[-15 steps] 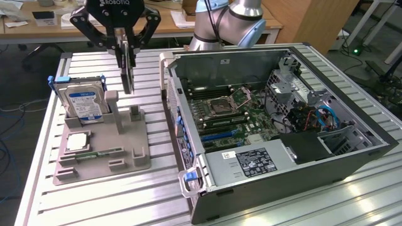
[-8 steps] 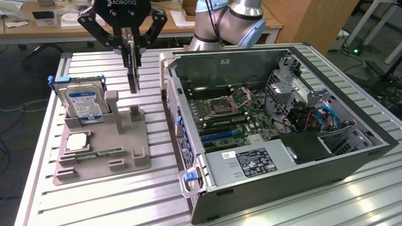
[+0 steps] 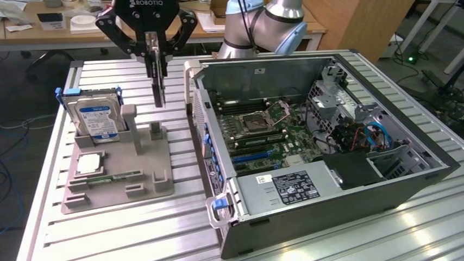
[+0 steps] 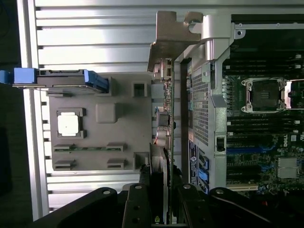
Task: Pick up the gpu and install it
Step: 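Pick up the gpu and move the gpu toward the slot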
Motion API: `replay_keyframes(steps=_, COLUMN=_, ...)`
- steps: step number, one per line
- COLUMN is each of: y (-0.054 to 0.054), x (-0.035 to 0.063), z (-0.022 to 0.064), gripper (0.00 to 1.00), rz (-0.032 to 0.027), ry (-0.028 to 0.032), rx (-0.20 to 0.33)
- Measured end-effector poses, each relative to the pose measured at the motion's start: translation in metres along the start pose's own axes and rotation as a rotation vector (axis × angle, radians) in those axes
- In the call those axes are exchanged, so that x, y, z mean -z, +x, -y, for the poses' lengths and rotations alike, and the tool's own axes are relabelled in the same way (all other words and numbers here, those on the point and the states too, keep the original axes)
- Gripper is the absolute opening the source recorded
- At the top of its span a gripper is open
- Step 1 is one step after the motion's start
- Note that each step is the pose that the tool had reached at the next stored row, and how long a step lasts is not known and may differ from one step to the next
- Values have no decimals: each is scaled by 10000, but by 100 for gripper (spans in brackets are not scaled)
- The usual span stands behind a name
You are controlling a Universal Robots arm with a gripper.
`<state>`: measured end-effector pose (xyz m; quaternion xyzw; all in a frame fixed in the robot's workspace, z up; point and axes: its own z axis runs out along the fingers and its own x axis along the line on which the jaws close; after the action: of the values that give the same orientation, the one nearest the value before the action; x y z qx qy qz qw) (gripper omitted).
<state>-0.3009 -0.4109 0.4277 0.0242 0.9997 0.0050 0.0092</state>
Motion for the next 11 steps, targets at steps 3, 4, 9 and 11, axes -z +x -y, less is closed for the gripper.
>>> replay_keyframes(steps=3, y=-8, x=0, z=-1, gripper=27, rz=0, ry=0, rx=-1)
replay_keyframes(steps=4, y=-11, x=0, z=-1, gripper=27, rz=0, ry=0, rx=-1)
replay_keyframes(steps=9, y=-31, x=-1, z=-1, gripper=27, rz=0, ry=0, rx=0)
replay_keyframes(steps=11, y=-41, x=-1, z=-2, gripper=27, rz=1, ry=-1, rx=1)
